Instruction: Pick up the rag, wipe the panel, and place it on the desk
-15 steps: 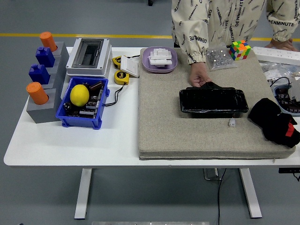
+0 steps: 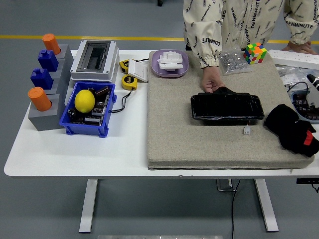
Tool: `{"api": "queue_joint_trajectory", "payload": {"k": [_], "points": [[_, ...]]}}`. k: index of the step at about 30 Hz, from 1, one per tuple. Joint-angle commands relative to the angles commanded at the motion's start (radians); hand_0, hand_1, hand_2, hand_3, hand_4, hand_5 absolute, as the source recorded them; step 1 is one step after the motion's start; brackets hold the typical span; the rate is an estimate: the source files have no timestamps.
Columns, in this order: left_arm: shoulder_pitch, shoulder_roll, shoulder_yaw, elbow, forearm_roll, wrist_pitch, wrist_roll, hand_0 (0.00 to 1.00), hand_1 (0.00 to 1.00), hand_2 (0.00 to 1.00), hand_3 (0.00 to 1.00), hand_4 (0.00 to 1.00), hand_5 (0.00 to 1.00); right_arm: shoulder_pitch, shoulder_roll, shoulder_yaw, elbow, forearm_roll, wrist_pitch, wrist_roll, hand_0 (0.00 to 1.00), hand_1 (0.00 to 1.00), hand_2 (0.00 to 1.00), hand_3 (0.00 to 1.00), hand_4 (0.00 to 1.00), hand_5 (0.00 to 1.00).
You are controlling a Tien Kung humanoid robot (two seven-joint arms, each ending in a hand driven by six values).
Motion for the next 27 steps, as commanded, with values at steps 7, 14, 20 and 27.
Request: {"api": "queue_joint_trajectory", "payload": {"k": [7,14,20,27], "points": [[0.000,0.001,0.005,-0.001,-0.002,0.000,0.000,0.609,0.640,0.654,0.562,0.626,0.437,-0.009,0.029,-0.013,-0.047,-0.292,-0.011,-0.034,0.893,0.834,0.893,0.867,0.998,0.751],[0.001,0.002,0.000,0.000,0.001,0.001,0.000,0.611,0.641,0.655,0.562,0.626,0.438,-0.011,0.070,-0.010,-0.059,-0.508,-0.004,-0.045,0.899,0.835,0.894,0.868,0.998,0.743],[-0.004,0.002,0.000,0.000,0.000,0.000,0.000,0.611,0.640,0.653,0.561,0.626,0.437,0.011,0.098,-0.003,-0.071,-0.472,0.029,-0.065,0.897,0.828,0.890,0.865,0.998,0.744],[-0.005,0.003,-0.004,-0.001,0.004,0.000,0.000,0.610,0.641,0.653,0.560,0.626,0.437,0.010,0.091,0.010,-0.046,-0.269,0.037,-0.070,0.880,0.820,0.869,0.849,0.998,0.748]]}}
